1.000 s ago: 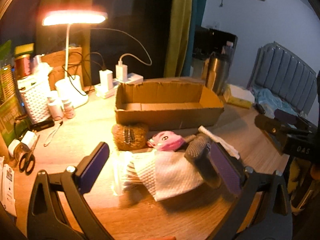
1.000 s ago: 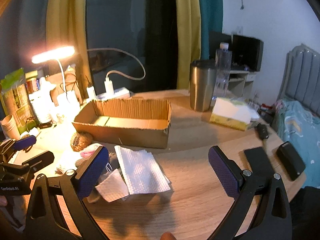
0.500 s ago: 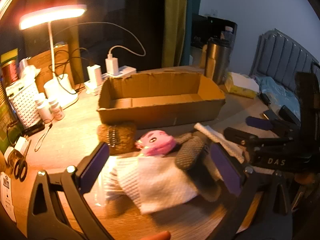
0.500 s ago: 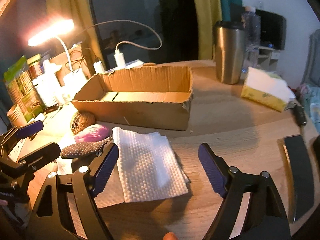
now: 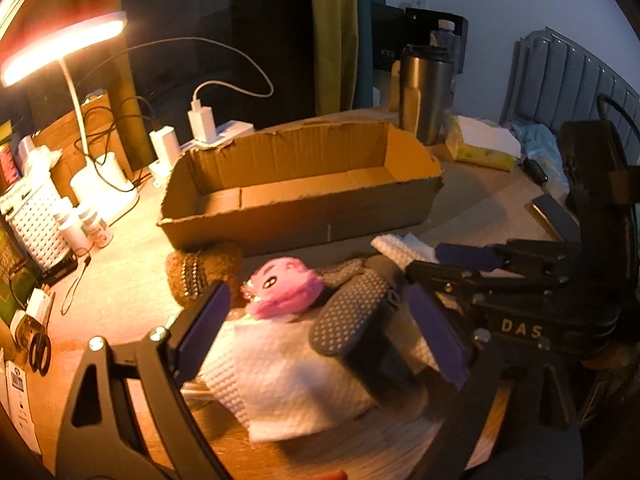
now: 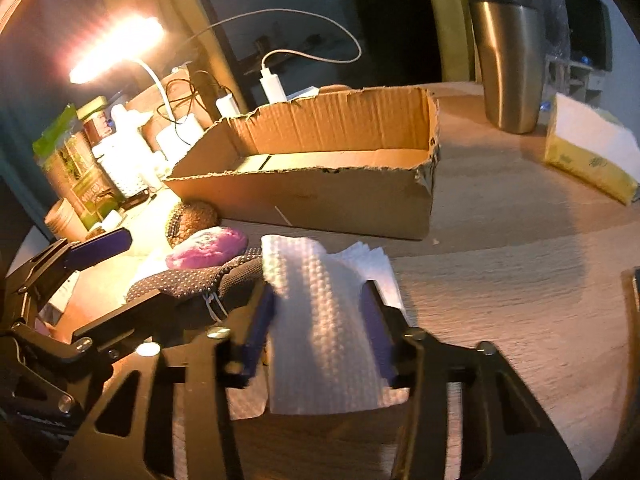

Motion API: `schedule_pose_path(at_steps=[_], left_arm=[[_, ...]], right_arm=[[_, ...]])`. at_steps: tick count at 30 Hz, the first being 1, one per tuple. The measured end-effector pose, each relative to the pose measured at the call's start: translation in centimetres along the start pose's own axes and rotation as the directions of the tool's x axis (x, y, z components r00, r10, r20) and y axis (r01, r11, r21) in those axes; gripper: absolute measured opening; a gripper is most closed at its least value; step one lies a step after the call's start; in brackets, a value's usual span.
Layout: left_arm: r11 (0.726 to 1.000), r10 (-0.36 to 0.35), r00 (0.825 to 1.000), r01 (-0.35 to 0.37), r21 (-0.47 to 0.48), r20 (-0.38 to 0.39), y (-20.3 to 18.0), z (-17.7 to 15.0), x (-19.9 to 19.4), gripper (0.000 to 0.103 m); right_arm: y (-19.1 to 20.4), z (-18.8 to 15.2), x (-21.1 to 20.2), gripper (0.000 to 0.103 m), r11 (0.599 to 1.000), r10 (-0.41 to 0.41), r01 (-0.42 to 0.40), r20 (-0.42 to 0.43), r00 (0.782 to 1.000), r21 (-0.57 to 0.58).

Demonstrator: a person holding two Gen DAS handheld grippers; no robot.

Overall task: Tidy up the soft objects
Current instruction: 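Grasp the white paper towel with the right tool while the left tool grasps the grey dotted sock, then lift and carry the towel and sock in both tools over the cardboard box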

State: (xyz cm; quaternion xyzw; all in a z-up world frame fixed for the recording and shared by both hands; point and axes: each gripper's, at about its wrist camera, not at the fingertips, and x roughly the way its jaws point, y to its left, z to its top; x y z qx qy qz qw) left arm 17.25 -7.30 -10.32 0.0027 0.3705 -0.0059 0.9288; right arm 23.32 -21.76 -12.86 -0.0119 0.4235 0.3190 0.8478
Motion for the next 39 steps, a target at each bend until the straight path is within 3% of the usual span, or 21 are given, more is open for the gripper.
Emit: schedule_pose_path(at_steps=[2, 5, 8, 10, 18, 22, 24, 28, 39], left_arm=[[1.0, 0.0, 1.0, 0.0, 0.017, -0.006, -0.4, 0.3, 0.2, 0.091], [0.999, -0.004, 1.0, 0.005, 0.048, -0.018, -1.2, 0.8, 0.8, 0.088], [0.996, -0.025, 0.999, 0.028, 0.082, -0.038, -2.1, 1.5, 1.7, 0.083], [0.995, -0.038, 0.997, 0.045, 0.089, -0.073, -2.5, 1.8, 2.7, 0.07], [0.996, -0.041, 0.986, 0.053, 0.073, -0.16, -2.6, 2.0, 5.4, 0.065], [0.994, -0.083, 0.978, 0.094, 0.048, -0.192, -2.5, 1.9, 5.9, 0.042], [0.992, -0.123, 0.969, 0.128, 0.01, -0.214, -2.2, 1.8, 6.3, 0.038], [0.99, -0.14, 0.97, 0.142, -0.003, -0.199, -2.1, 1.8, 5.5, 0.033], [0.978, -0.208, 0.97, 0.205, -0.038, -0.127, -1.4, 3.2, 3.0, 0.032]], right_arm=[[-0.4, 0.0, 0.1, 0.019, 1.0, 0.021, -0.021, -0.006, 1.0, 0.01], [-0.8, 0.1, -0.3, 0.013, 0.999, 0.038, -0.039, 0.008, 0.999, 0.016], [-1.5, 0.2, -1.1, 0.012, 0.999, 0.041, -0.042, 0.034, 0.999, 0.023], [-2.4, 0.4, -1.7, 0.012, 0.999, 0.035, -0.037, 0.053, 0.998, 0.038], [-5.0, 0.3, -2.9, 0.012, 0.997, -0.009, 0.002, 0.076, 0.997, 0.08], [-5.8, 0.1, -2.8, 0.012, 0.996, -0.012, 0.005, 0.072, 0.997, 0.094], [-5.8, 0.1, -2.8, 0.012, 0.996, -0.012, 0.005, 0.073, 0.997, 0.093], [-5.5, 0.2, -3.1, 0.012, 0.997, -0.009, 0.003, 0.081, 0.997, 0.078], [-4.3, 0.6, -4.6, 0.012, 0.998, -0.001, -0.006, 0.116, 0.993, 0.065]])
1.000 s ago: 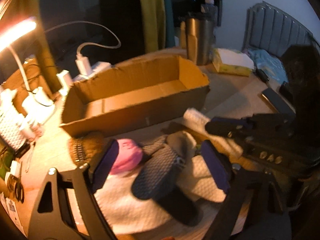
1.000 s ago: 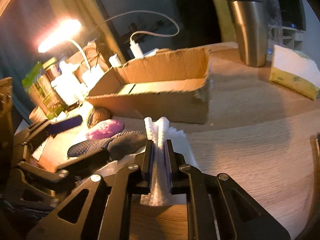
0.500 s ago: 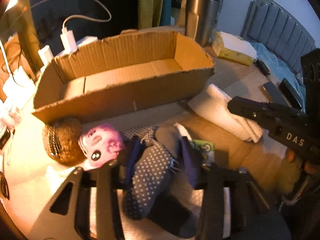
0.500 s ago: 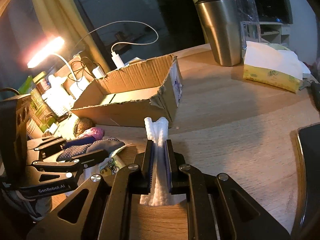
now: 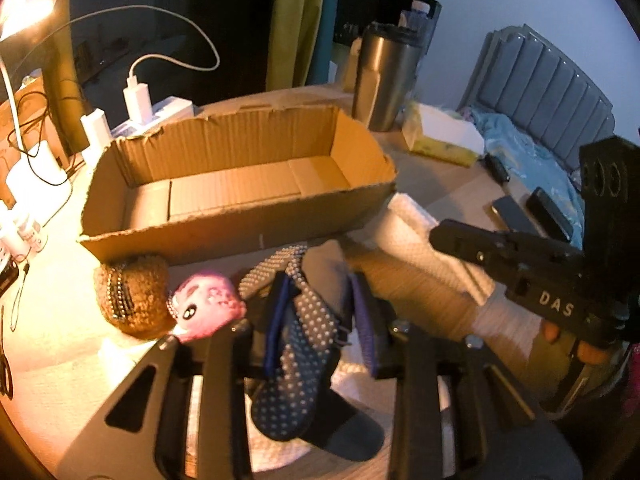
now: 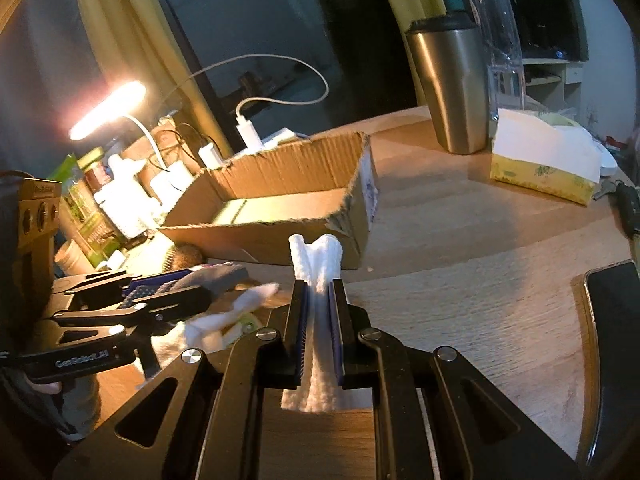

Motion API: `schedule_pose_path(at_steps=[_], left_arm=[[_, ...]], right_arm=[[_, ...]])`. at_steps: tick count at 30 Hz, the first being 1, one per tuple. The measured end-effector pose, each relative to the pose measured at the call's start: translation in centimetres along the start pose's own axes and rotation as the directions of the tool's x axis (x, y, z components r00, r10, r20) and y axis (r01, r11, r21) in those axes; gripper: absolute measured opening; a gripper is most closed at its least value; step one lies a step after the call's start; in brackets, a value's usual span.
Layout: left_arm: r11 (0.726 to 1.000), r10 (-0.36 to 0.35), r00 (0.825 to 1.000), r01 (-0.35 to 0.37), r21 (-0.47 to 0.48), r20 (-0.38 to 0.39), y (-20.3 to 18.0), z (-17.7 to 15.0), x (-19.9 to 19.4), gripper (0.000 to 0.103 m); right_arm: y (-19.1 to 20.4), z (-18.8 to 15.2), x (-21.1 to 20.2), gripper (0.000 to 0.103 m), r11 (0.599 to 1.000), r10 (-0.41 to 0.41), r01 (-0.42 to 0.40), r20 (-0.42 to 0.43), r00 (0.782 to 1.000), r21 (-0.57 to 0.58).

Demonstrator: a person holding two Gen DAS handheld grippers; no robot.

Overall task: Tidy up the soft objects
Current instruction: 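Lift and carry the towel and sock in both tools over the cardboard box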

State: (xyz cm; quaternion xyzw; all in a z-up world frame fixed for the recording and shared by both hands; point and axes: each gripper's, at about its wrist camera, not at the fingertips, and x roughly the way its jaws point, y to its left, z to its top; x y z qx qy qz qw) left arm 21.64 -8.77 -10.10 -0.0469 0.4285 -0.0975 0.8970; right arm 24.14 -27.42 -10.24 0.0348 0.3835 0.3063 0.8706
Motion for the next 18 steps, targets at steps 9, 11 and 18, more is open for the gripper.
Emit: schedule_pose_path(at_steps=[9, 11, 18], left_arm=[[0.999, -0.034, 0.998, 0.034, -0.01, 0.055, 1.0, 0.5, -2.5, 0.032], [0.999, -0.037, 0.997, 0.038, -0.007, 0.074, 1.2, 0.7, -3.2, 0.032], [0.999, -0.05, 0.989, 0.05, -0.002, 0.141, 2.5, 1.4, -5.3, 0.032]], right_arm=[[2.0, 0.2, -0.2, 0.012, 1.0, 0.002, -0.001, 0.014, 1.0, -0.026], [2.5, 0.5, -0.4, 0.012, 0.999, -0.004, 0.004, 0.021, 1.0, -0.033], [4.1, 1.4, -1.2, 0.012, 0.998, -0.035, 0.038, 0.056, 0.998, -0.059]])
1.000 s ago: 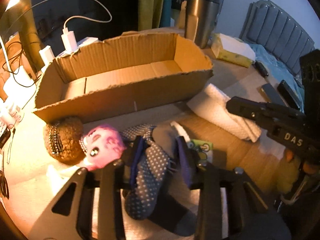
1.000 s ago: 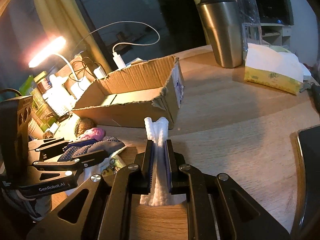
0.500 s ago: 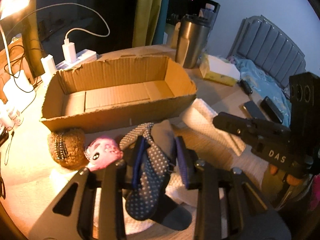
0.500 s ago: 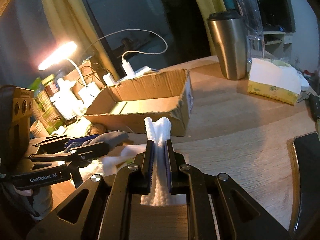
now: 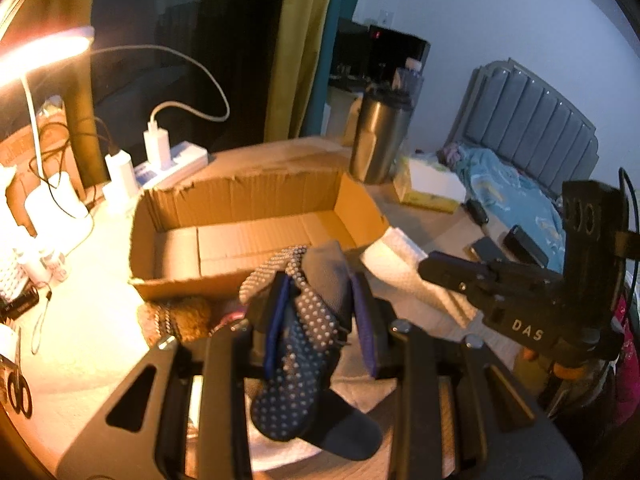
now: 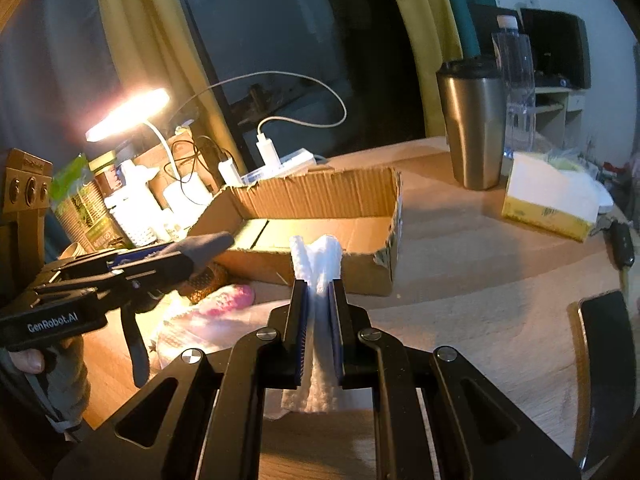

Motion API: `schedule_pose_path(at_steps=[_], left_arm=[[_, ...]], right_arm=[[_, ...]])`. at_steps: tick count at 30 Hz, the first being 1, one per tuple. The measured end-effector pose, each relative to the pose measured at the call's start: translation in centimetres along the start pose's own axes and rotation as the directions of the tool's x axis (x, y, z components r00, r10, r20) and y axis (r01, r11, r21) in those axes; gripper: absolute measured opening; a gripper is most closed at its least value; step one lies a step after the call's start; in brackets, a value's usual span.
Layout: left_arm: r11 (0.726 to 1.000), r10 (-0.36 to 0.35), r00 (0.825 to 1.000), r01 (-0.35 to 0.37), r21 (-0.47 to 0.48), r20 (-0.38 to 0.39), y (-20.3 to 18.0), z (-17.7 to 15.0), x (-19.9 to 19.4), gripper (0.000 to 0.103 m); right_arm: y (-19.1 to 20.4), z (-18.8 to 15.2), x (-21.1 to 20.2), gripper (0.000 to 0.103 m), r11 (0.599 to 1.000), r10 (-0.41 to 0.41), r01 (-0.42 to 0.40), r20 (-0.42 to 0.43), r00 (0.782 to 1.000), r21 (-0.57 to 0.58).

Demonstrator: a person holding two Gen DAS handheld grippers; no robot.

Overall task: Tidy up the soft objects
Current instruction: 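Lift and carry the towel and sock in both tools over the cardboard box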

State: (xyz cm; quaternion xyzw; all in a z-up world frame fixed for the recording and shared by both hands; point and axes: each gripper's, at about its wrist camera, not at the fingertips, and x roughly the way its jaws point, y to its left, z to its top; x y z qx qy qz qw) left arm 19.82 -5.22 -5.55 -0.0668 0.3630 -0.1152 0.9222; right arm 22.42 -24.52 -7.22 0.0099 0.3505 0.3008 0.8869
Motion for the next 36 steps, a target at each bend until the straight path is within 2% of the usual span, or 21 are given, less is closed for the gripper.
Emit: schedule_pose_path(at_steps=[12, 22, 36], left_arm=[[0.999, -0.032, 0.987, 0.033, 0.001, 0.155, 2.2, 2.9, -3.6, 0.032], [1.0, 0.004, 0.967, 0.002, -0.023, 0.257, 3.9, 4.8, -4.8, 0.032], [0.999, 0.017, 0.966, -0.007, -0.04, 0.258, 3.8, 7.2, -1.6, 0.032]], right_arm=[[2.1, 3.2, -1.7, 0.012, 0.996, -0.054, 0.058, 0.076, 0.996, -0.062], [3.2, 5.7, -1.8, 0.012, 0.992, -0.061, 0.073, 0.113, 0.992, -0.103], [3.0, 9.2, 0.1, 0.012, 0.99, -0.032, 0.051, 0.148, 0.989, -0.128]])
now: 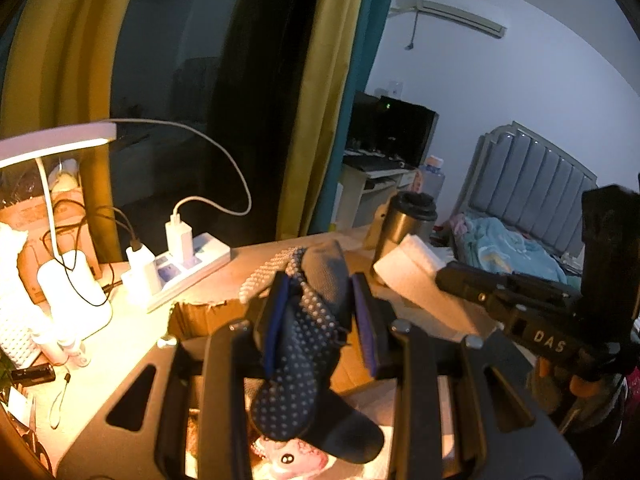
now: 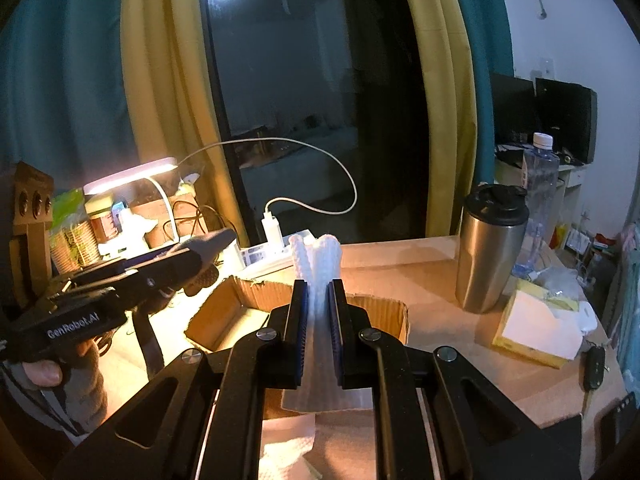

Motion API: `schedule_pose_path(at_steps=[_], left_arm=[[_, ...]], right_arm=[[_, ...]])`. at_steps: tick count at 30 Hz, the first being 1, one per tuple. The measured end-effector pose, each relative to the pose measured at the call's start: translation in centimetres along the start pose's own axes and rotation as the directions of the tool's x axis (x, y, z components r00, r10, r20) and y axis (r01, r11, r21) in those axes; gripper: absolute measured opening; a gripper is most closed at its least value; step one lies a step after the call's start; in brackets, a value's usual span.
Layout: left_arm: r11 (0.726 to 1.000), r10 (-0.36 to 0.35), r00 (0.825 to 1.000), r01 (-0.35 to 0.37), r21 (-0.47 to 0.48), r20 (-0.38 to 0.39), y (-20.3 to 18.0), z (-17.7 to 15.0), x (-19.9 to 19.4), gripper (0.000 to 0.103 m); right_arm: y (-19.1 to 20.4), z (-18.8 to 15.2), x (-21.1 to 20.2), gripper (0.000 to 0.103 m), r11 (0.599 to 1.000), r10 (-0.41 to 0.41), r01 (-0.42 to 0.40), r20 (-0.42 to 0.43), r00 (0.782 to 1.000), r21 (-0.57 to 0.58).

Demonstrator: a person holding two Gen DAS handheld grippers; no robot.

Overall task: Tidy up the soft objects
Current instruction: 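Lift and carry the towel and sock in both tools over the cardboard box, then open the left tool to drop the sock while the right tool releases the towel into the box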

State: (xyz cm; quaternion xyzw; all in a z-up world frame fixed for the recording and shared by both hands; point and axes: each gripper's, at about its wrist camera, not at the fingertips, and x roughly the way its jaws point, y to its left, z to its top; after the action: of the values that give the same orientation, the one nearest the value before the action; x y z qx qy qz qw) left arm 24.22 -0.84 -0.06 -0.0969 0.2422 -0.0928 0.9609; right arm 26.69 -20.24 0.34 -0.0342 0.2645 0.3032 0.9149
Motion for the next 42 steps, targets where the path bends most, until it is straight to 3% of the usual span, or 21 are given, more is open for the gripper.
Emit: schedule_pose_path(at_steps=[14, 20, 32, 36, 39, 42], left_arm=[[0.999, 0.03, 0.996, -0.033, -0.03, -0.086, 0.3, -2.0, 6.7, 0.032], [0.998, 0.032, 0.989, -0.039, -0.05, -0.142, 0.9, -3.5, 9.7, 0.032], [0.997, 0.01, 0.968, -0.028, -0.066, -0.25, 1.0, -5.6, 13.6, 0.034], [0.997, 0.009, 0.963, -0.03, -0.073, -0.27, 1.2, -5.6, 13.9, 0.04], [0.997, 0.007, 0.965, -0.027, -0.074, -0.261, 1.3, -5.5, 13.5, 0.058], [0.996, -0.002, 0.969, -0.02, -0.085, -0.248, 1.4, -5.2, 12.8, 0.058]], right_arm=[[-2.8, -1.9, 5.5, 0.012, 0.997, 0.043, -0.037, -0.083, 0.996, 0.072], [-3.5, -2.9, 7.5, 0.012, 0.992, 0.07, -0.057, -0.116, 0.991, 0.11], [-4.9, -4.6, 11.0, 0.012, 0.99, 0.048, -0.02, -0.196, 0.979, 0.142], [-5.0, -4.9, 11.6, 0.012, 0.989, 0.049, -0.019, -0.208, 0.977, 0.146], [-4.9, -4.9, 11.6, 0.012, 0.989, 0.047, -0.016, -0.21, 0.977, 0.144], [-4.7, -4.8, 11.3, 0.018, 0.991, 0.041, -0.012, -0.207, 0.977, 0.137]])
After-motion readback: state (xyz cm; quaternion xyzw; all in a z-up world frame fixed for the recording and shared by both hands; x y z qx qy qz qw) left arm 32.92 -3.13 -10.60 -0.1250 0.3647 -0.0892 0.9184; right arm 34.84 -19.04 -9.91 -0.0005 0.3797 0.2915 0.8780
